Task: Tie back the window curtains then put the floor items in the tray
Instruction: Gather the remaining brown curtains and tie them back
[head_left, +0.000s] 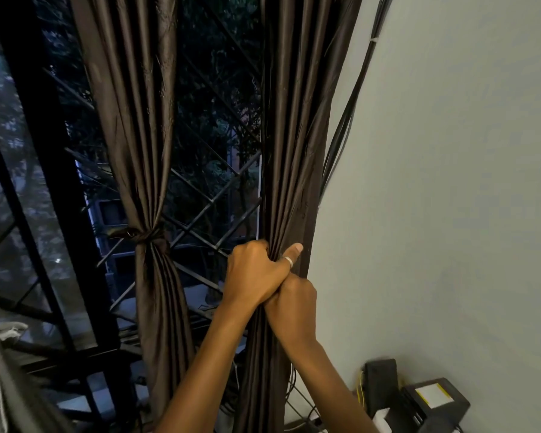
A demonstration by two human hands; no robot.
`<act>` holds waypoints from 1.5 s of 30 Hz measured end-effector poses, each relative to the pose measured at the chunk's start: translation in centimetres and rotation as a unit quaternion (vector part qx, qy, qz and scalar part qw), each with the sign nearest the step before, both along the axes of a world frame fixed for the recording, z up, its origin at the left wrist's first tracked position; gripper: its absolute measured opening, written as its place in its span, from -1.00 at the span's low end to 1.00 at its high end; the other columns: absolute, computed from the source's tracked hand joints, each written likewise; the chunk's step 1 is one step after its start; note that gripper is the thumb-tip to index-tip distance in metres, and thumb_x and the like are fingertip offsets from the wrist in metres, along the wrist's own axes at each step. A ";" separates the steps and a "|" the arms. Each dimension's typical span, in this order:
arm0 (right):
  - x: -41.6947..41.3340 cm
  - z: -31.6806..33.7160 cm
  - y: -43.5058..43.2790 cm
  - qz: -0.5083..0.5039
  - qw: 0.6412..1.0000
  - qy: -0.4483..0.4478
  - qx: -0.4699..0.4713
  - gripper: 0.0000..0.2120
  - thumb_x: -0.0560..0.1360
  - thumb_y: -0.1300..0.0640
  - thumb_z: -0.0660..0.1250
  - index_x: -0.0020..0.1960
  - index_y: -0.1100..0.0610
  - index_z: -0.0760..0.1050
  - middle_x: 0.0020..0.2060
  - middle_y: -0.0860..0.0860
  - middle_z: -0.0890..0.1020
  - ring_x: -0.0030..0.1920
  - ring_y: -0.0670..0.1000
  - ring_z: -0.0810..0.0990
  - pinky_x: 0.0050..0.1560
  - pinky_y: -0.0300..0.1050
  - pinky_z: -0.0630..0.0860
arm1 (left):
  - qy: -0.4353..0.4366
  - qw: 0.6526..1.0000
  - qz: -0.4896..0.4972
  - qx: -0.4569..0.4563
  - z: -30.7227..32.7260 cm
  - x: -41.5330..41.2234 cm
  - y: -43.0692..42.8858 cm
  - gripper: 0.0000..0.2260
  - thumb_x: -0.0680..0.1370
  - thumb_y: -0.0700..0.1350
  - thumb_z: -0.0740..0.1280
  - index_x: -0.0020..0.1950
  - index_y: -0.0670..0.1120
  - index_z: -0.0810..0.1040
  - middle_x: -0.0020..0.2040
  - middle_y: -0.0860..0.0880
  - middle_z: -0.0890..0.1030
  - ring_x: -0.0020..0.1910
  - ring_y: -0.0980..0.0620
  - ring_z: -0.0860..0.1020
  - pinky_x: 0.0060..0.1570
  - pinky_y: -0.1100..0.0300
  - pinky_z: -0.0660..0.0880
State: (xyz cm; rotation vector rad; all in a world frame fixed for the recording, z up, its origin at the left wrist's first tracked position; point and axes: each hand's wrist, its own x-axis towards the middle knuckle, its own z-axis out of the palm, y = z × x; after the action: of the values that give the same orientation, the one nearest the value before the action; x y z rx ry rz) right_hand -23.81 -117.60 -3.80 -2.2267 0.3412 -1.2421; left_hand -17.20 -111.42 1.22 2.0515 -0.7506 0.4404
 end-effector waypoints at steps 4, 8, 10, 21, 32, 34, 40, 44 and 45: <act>-0.2 -0.1 -0.1 0.006 1.000 0.005 -0.016 -0.83 0.45 0.42 0.30 -0.24 0.24 0.59 -0.45 0.07 0.60 -0.49 -0.16 0.36 -0.42 -0.45 0.13 | 0.006 1.000 -0.008 0.005 -0.2 0.6 -0.3 -0.59 0.61 0.02 0.30 -0.36 -0.17 0.40 -0.43 -0.07 0.50 -0.45 0.01 0.48 -0.43 0.19 0.28; -1.0 0.6 -1.8 0.149 0.988 0.032 0.033 -0.66 0.61 0.19 0.28 0.36 0.01 0.56 -0.14 -0.10 0.71 -0.22 -0.21 0.64 -0.19 -0.41 0.49 | 0.049 0.997 -0.058 -0.030 -0.4 1.3 1.1 -0.70 0.65 -0.01 0.27 -0.20 -0.14 0.55 -0.32 0.01 0.60 -0.34 0.14 0.56 -0.39 0.26 0.39; -1.2 0.8 -3.3 0.151 0.984 0.028 0.090 -0.63 0.61 0.01 0.33 0.42 -0.04 0.51 0.16 -0.14 0.68 0.11 -0.25 0.63 0.15 -0.27 0.58 | 0.094 0.988 -0.112 -0.058 -0.5 1.7 2.0 -0.77 0.66 0.02 0.25 0.01 -0.06 0.64 -0.13 0.05 0.68 -0.18 0.19 0.61 -0.16 0.18 0.55; 1.7 5.1 -10.7 0.263 0.914 0.074 0.300 -0.05 0.18 -0.33 0.60 0.45 -0.11 0.30 0.25 -0.19 0.58 0.20 -0.07 0.62 0.17 -0.16 0.60 | 0.273 0.898 -0.300 -0.169 -0.8 1.6 3.3 -0.72 0.67 0.05 0.23 0.32 0.02 0.58 0.20 0.04 0.68 0.21 0.05 0.63 0.27 0.01 0.53; 2.6 4.6 -12.1 0.343 0.865 0.130 0.342 -0.44 0.25 -0.01 0.65 0.21 -0.03 0.56 0.03 -0.07 0.73 0.11 0.00 0.70 -0.06 -0.19 0.64 | 0.290 0.880 -0.313 -0.206 -0.8 1.9 3.5 -0.79 0.67 0.06 0.23 0.20 0.16 0.64 0.17 0.05 0.69 0.17 0.07 0.65 0.12 0.24 0.59; 2.3 4.8 -11.5 0.285 0.903 0.127 0.295 -0.48 0.22 -0.15 0.63 0.11 -0.16 0.53 -0.07 -0.22 0.70 -0.02 -0.15 0.70 -0.17 -0.35 0.61 | 0.254 0.908 -0.277 -0.186 -0.9 2.2 3.4 -0.79 0.67 0.08 0.22 0.18 0.12 0.62 0.10 0.10 0.71 0.10 0.12 0.66 0.08 0.24 0.60; 2.0 3.9 -10.5 0.160 0.973 0.153 0.073 -0.51 0.49 -0.14 0.46 0.34 -0.01 0.45 -0.01 -0.28 0.53 -0.09 -0.26 0.52 -0.24 -0.58 0.42 | 0.040 0.991 -0.038 -0.122 -2.0 2.5 2.3 -0.76 0.66 0.05 0.25 -0.21 0.11 0.50 -0.29 0.03 0.56 -0.31 0.10 0.54 -0.36 0.15 0.45; 1.7 3.1 -9.5 0.100 0.984 0.141 -0.042 -0.58 0.56 -0.05 0.35 0.36 0.06 0.42 0.17 0.01 0.61 0.11 0.02 0.60 0.06 -0.23 0.53 | -0.040 0.996 0.027 -0.076 -2.7 1.5 1.7 -0.80 0.64 0.04 0.30 -0.07 -0.07 0.53 -0.21 0.04 0.45 -0.28 0.05 0.47 -0.33 0.19 0.34; 1.5 2.9 -9.0 0.076 0.987 0.125 -0.060 -0.60 0.56 -0.03 0.33 0.36 0.04 0.41 0.17 0.02 0.61 0.12 0.04 0.61 0.06 -0.14 0.55 | -0.047 0.996 0.019 -0.078 -2.9 0.9 1.4 -0.83 0.63 -0.01 0.32 0.02 -0.11 0.54 -0.15 0.04 0.46 -0.23 0.05 0.48 -0.29 0.19 0.37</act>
State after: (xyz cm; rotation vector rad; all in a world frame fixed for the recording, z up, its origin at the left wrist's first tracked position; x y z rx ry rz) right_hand -22.28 -126.55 -0.87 -2.4675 0.1904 -0.9283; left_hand -16.33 -110.03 -1.70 1.9125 -0.7110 0.6020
